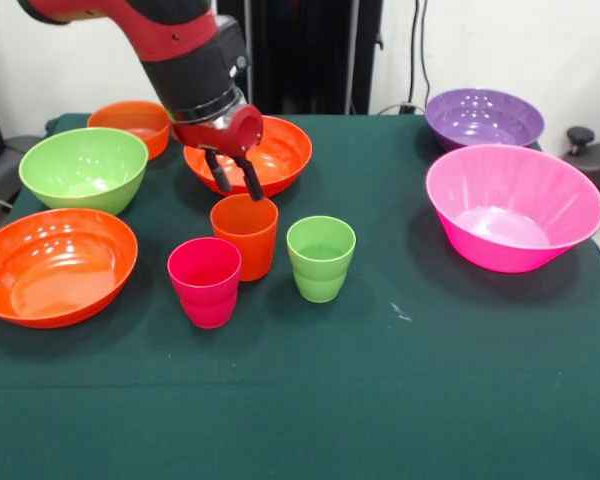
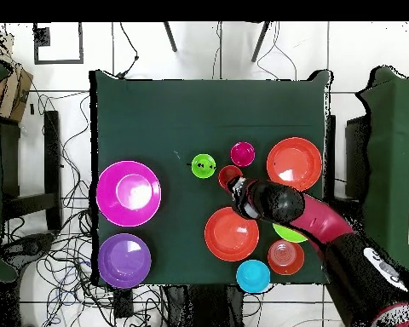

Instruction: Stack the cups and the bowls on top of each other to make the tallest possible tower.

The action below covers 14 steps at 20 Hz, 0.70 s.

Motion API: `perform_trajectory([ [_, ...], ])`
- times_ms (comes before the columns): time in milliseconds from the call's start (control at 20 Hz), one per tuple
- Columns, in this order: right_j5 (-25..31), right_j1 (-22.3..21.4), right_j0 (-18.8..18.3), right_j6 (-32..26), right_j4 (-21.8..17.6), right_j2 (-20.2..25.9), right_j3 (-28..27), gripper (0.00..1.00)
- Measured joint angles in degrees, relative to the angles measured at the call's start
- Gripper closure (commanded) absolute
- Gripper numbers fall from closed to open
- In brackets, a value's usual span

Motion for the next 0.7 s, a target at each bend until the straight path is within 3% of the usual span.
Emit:
perform_trajectory([
  [500, 0.01, -7.28, 2.35, 0.0, 0.27, -0.65, 1.92, 0.0],
  [700, -0.52, -8.31, 4.22, 0.07, 0.68, -1.19, 3.39, 0.0],
])
